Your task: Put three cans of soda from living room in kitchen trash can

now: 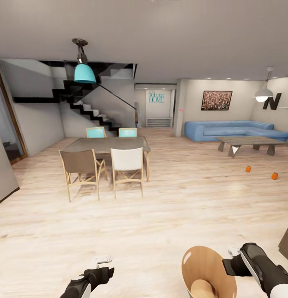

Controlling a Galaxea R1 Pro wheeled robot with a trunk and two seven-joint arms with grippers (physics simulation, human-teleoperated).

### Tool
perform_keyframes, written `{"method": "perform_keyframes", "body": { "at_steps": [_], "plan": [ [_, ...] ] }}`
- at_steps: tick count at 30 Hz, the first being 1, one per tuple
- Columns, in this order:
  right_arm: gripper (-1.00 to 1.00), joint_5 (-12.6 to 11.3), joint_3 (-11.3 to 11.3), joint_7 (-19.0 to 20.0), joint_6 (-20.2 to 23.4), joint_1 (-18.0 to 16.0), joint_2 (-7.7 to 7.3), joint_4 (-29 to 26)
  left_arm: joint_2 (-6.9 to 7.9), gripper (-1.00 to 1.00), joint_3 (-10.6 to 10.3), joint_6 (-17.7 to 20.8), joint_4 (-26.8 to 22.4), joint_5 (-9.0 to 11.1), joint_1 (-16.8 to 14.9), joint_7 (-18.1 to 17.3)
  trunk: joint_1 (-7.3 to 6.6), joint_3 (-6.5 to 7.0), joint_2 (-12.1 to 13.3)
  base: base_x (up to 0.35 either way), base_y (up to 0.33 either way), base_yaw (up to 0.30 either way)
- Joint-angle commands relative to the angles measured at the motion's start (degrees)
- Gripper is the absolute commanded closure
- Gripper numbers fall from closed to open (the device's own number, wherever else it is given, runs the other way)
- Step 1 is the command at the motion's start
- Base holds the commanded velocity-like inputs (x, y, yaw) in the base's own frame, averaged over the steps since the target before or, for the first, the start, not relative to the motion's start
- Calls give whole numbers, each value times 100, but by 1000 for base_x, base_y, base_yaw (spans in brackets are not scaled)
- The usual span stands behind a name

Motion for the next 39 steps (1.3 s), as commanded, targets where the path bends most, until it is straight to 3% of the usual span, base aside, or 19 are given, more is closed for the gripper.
{"method": "perform_keyframes", "body": {
  "at_steps": [1, 31, 39],
  "plan": [
    [100, -89, -6, 39, 16, -3, 0, -1, 2, -100, -1, 1, 1, 0, 0, 0, 0, 3, 0, 0, 0, -258],
    [100, -81, -6, 39, 22, -3, 0, 0, 0, -100, 19, 15, 1, 1, 0, 17, 0, -62, 0, 0, 0, -270],
    [100, -73, -6, 39, 22, -3, 8, 0, 0, -100, 28, 16, 4, -16, 0, 24, -176, 78, 321, 0, 0, -54]
  ]
}}
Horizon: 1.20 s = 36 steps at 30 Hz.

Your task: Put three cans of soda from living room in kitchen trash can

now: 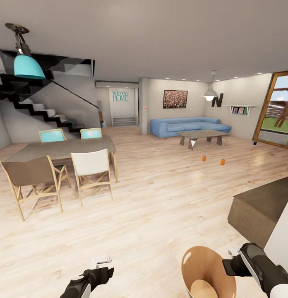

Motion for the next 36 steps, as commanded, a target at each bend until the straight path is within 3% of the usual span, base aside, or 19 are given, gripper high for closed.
{"method": "perform_keyframes", "body": {
  "at_steps": [1, 13, 36],
  "plan": [
    [100, -77, -6, 38, 13, -2, 1, -1, 0, -100, 0, 0, 4, 0, 0, 3, -23, 19, 41, 0, 0, -8],
    [100, -69, 2, 34, 16, -2, 1, -1, 0, -100, 0, -4, 9, -12, 0, 15, -286, 234, 523, 0, 0, -1],
    [100, -68, 2, 23, 17, -2, 1, -1, -1, -100, -69, -64, -41, 12, 0, -27, -286, 234, 523, 8, 0, 0]
  ]
}}
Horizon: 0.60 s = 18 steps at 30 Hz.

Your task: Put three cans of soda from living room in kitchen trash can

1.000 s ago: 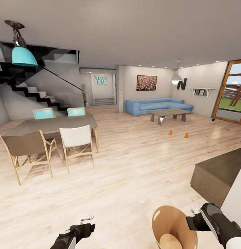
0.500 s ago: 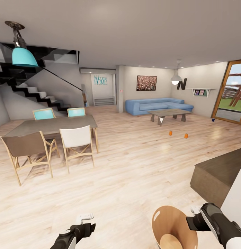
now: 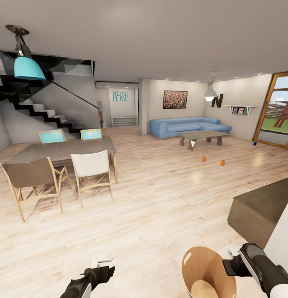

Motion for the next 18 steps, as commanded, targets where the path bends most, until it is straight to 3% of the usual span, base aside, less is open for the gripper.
{"method": "perform_keyframes", "body": {
  "at_steps": [1, 6, 18],
  "plan": [
    [100, -91, -8, 38, 12, -4, 0, -3, 0, -100, 0, -42, 8, -3, 0, 1, 0, 1, 0, 177, 0, 0],
    [100, -91, -8, 40, 14, -2, 5, -3, 0, -100, -1, -318, 30, -26, 0, 27, 0, 1, 0, 282, 0, 0],
    [100, -91, -8, 38, 11, 0, 9, -3, 0, -100, -1, -386, 43, -46, 0, 29, 0, 1, 0, 340, 0, 0]
  ]
}}
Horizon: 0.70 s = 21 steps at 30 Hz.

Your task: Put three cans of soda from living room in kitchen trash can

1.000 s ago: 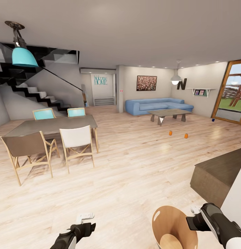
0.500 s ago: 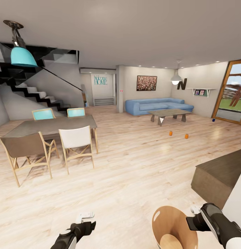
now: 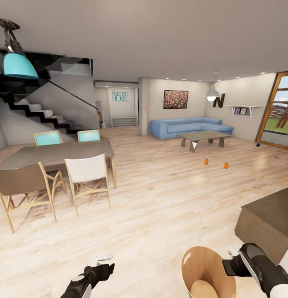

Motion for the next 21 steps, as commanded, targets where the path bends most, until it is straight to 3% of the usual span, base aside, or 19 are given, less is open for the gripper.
{"method": "perform_keyframes", "body": {
  "at_steps": [1, 12, 21],
  "plan": [
    [100, -90, -6, 39, 14, -2, 0, -1, 0, -100, 0, -2, 1, -1, 0, 0, 0, 1, 0, 346, 0, 0],
    [100, -90, -6, 33, 19, -2, -5, 0, 0, -100, 0, -10, 3, -2, 0, 0, 0, 1, 0, 347, 0, -1],
    [100, -98, -7, 46, 13, -1, -1, -1, 0, -100, 0, -14, 8, -2, 0, 0, 0, 1, 0, 347, 0, -94]
  ]
}}
